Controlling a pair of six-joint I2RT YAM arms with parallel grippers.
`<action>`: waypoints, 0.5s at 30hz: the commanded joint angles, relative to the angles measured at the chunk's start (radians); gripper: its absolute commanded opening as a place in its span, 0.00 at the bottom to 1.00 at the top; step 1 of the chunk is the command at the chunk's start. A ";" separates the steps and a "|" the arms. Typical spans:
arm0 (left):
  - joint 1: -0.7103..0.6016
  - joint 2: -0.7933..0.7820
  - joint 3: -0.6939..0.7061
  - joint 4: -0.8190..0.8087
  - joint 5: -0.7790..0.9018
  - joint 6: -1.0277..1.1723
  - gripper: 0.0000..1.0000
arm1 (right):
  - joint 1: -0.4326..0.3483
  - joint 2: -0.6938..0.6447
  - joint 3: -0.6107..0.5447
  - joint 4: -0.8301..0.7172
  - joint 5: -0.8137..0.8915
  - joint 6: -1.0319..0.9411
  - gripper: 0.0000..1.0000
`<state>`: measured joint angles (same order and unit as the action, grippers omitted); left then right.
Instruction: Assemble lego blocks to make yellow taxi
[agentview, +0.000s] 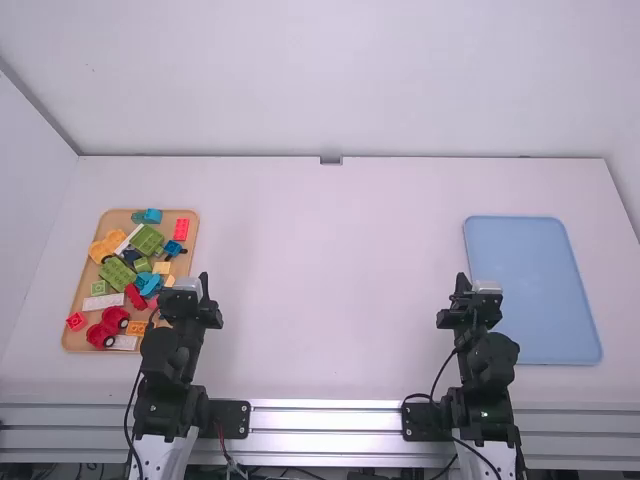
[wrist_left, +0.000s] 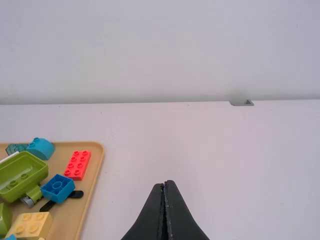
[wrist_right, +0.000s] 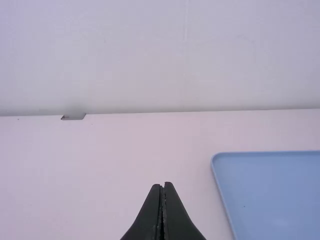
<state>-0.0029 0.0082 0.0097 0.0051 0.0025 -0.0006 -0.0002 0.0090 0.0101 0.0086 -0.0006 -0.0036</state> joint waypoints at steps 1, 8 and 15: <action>0.000 0.000 0.000 0.000 0.000 0.000 0.00 | 0.000 0.000 0.000 -0.001 -0.002 -0.003 0.00; 0.001 0.014 0.012 0.005 -0.002 0.003 0.02 | -0.001 0.015 0.010 0.004 -0.009 -0.007 0.03; 0.008 0.073 0.061 0.006 -0.006 0.013 0.08 | -0.004 0.072 0.056 0.004 -0.031 -0.020 0.09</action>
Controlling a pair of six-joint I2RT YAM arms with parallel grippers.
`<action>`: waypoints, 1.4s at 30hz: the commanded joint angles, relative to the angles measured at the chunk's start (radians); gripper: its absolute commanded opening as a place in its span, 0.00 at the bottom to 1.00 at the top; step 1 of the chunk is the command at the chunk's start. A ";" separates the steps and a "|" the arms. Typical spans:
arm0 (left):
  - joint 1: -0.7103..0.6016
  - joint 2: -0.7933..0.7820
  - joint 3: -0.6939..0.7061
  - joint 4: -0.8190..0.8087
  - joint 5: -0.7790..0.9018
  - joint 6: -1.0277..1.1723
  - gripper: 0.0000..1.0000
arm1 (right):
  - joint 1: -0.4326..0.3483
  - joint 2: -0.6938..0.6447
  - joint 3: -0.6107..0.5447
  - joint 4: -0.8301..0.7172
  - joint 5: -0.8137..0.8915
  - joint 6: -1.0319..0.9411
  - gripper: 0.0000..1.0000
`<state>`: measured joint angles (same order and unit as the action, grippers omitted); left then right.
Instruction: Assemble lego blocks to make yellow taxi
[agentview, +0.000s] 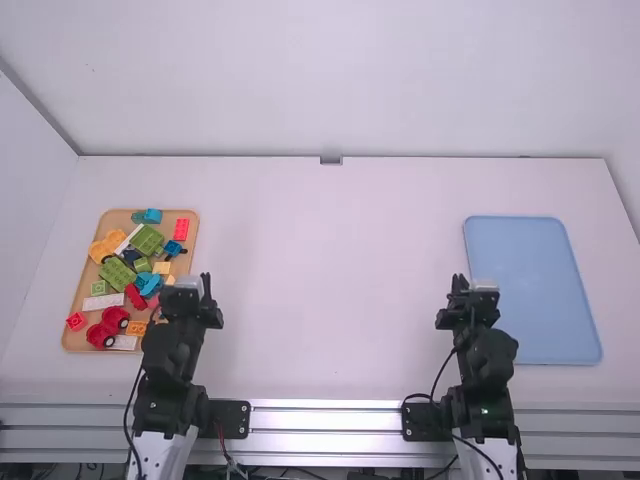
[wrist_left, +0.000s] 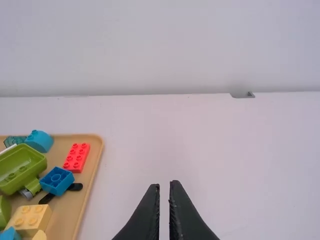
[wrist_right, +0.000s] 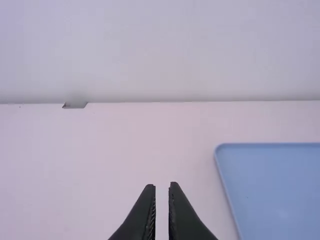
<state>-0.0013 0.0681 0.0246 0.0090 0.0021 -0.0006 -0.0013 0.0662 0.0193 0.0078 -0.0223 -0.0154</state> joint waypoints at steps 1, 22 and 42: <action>0.009 0.031 0.061 0.002 -0.006 0.016 0.10 | -0.003 0.031 0.060 0.004 -0.015 -0.011 0.10; 0.204 0.604 0.584 -0.126 0.089 0.144 0.46 | 0.096 0.392 0.331 0.045 -0.070 -0.131 0.46; 0.535 1.479 1.524 -0.571 -0.098 0.322 0.82 | 0.311 0.751 0.602 0.112 0.064 -0.277 0.83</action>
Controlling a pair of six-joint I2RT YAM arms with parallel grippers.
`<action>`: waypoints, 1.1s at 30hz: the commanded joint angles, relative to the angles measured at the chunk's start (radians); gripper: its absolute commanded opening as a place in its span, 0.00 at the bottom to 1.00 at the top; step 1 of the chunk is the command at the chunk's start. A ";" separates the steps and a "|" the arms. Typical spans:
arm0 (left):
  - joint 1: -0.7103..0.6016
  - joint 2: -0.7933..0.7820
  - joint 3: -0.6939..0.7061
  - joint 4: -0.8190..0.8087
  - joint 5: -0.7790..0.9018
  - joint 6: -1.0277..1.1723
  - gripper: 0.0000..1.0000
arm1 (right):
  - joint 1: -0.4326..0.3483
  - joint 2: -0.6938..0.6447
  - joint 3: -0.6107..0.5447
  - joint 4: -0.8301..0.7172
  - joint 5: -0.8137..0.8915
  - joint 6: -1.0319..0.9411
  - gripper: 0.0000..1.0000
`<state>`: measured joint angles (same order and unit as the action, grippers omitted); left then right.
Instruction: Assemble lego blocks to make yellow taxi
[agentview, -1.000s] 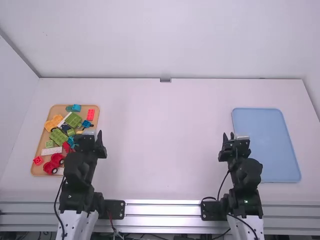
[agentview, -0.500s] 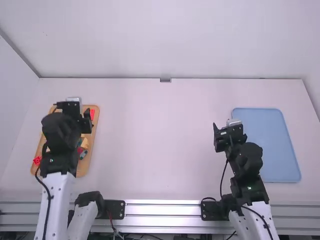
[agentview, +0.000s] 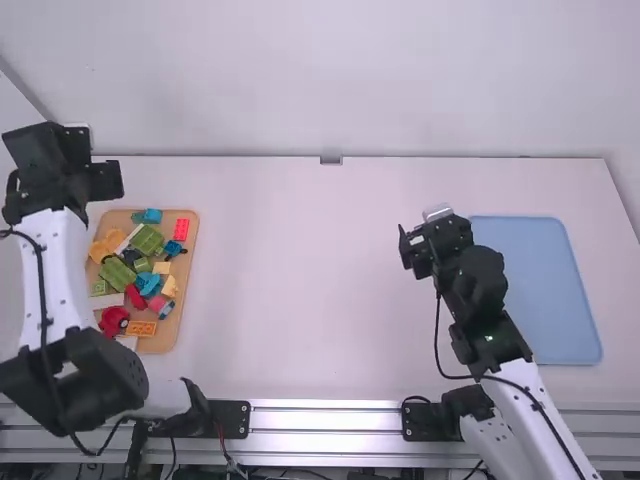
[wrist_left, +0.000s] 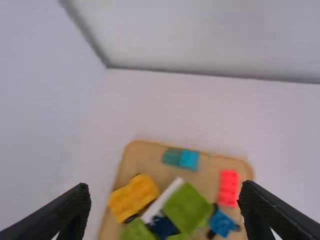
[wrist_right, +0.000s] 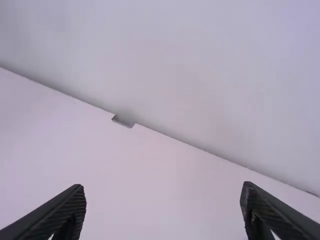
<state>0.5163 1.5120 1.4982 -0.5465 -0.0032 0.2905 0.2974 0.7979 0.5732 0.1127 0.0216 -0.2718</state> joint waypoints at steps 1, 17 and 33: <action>0.024 0.063 0.077 -0.031 -0.119 0.030 0.84 | 0.015 0.033 0.059 0.009 0.020 -0.026 0.84; 0.216 0.457 0.354 -0.263 -0.013 0.470 0.99 | 0.062 0.209 0.164 0.024 0.023 -0.068 0.98; 0.237 0.716 0.399 -0.362 0.025 0.912 0.95 | 0.095 0.275 0.167 0.060 0.025 -0.070 0.98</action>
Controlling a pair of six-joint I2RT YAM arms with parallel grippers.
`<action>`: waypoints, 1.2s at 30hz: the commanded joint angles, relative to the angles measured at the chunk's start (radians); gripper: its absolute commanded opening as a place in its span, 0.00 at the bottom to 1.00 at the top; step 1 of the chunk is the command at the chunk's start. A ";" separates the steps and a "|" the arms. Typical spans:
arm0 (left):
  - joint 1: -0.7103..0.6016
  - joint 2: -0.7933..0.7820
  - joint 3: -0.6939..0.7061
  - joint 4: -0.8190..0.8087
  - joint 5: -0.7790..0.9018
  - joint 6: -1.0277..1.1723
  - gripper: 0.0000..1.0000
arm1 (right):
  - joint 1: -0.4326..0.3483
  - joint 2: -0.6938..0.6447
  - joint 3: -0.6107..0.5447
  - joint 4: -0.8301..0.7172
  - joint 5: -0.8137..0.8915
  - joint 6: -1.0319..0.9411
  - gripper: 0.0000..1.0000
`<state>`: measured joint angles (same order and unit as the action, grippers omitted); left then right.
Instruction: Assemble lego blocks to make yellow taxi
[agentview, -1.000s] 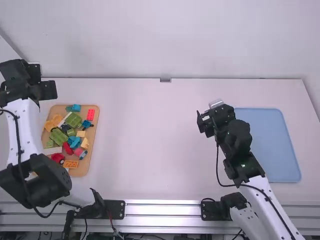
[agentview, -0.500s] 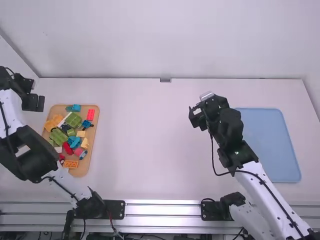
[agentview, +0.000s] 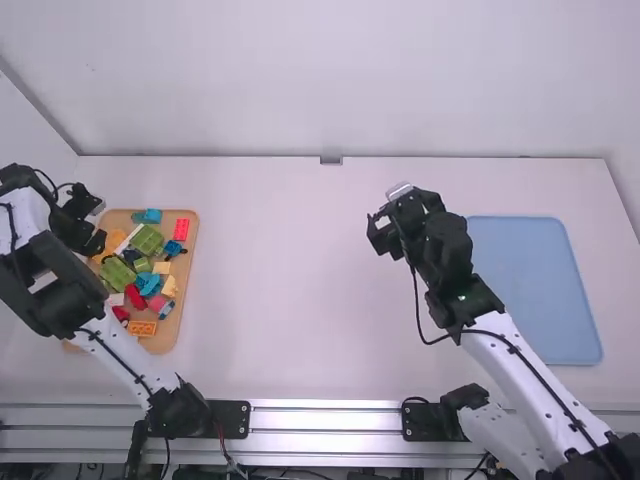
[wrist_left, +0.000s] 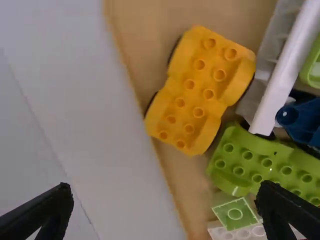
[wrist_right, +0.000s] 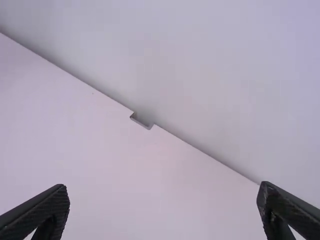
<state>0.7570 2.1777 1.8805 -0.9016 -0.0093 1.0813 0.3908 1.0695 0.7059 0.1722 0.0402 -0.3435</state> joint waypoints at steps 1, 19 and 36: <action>-0.004 0.056 0.017 -0.006 0.034 0.128 0.94 | 0.002 0.003 0.035 0.000 0.006 0.002 0.98; 0.052 0.121 0.016 0.044 0.111 0.147 0.79 | 0.003 0.003 0.035 -0.001 0.006 0.003 0.99; 0.048 0.121 -0.045 0.080 0.151 0.236 0.70 | 0.003 0.003 0.034 -0.019 0.006 0.006 0.99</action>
<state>0.8124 2.2837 1.8591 -0.8162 0.1238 1.2995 0.3908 1.0695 0.7059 0.1539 0.0422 -0.3435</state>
